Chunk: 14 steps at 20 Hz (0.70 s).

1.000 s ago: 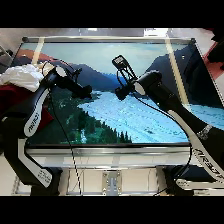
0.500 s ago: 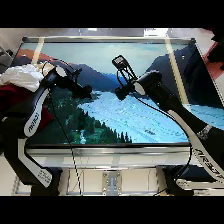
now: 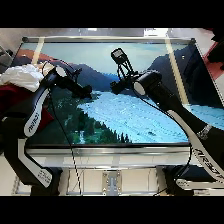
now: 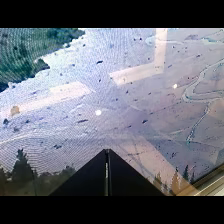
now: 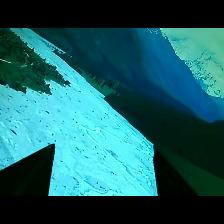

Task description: Fold the shirts.

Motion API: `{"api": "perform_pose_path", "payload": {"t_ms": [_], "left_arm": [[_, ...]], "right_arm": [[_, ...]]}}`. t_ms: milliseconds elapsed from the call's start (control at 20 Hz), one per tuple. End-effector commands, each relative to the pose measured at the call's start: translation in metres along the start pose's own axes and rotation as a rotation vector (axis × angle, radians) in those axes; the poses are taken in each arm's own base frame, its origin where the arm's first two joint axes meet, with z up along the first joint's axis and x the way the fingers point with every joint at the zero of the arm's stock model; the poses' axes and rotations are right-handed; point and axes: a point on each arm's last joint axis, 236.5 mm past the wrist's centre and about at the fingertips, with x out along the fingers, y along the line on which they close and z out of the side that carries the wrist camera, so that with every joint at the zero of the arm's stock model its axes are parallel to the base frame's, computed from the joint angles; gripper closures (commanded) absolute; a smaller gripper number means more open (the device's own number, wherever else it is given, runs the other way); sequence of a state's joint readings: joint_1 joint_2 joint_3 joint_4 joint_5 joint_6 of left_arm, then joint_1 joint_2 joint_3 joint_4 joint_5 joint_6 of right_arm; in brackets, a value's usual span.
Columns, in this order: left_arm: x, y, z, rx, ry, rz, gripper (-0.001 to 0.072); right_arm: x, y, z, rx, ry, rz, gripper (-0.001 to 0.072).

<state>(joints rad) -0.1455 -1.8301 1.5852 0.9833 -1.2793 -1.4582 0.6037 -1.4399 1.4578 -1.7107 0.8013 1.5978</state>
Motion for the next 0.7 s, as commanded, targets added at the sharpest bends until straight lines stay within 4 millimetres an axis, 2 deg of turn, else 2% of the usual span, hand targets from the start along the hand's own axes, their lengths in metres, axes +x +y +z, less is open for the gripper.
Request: {"api": "perform_pose_path", "payload": {"t_ms": [0, 200, 650], "left_arm": [[0.0001, 0.0003, 0.0007, -0.001, -0.003, 0.000, 0.0690], [-0.0001, 0.0036, 0.0077, 0.003, -0.032, 0.014, 0.0690], [-0.0001, 0.0038, 0.0085, 0.003, -0.036, 0.015, 0.0690]], "right_arm": [[0.0000, 0.0054, 0.0071, 0.022, -0.029, 0.022, 0.0029], [0.0000, 0.0055, 0.0059, 0.023, -0.024, 0.022, 0.0029], [-0.0001, 0.0088, 0.0054, 0.038, -0.022, 0.037, 0.0029]]}}
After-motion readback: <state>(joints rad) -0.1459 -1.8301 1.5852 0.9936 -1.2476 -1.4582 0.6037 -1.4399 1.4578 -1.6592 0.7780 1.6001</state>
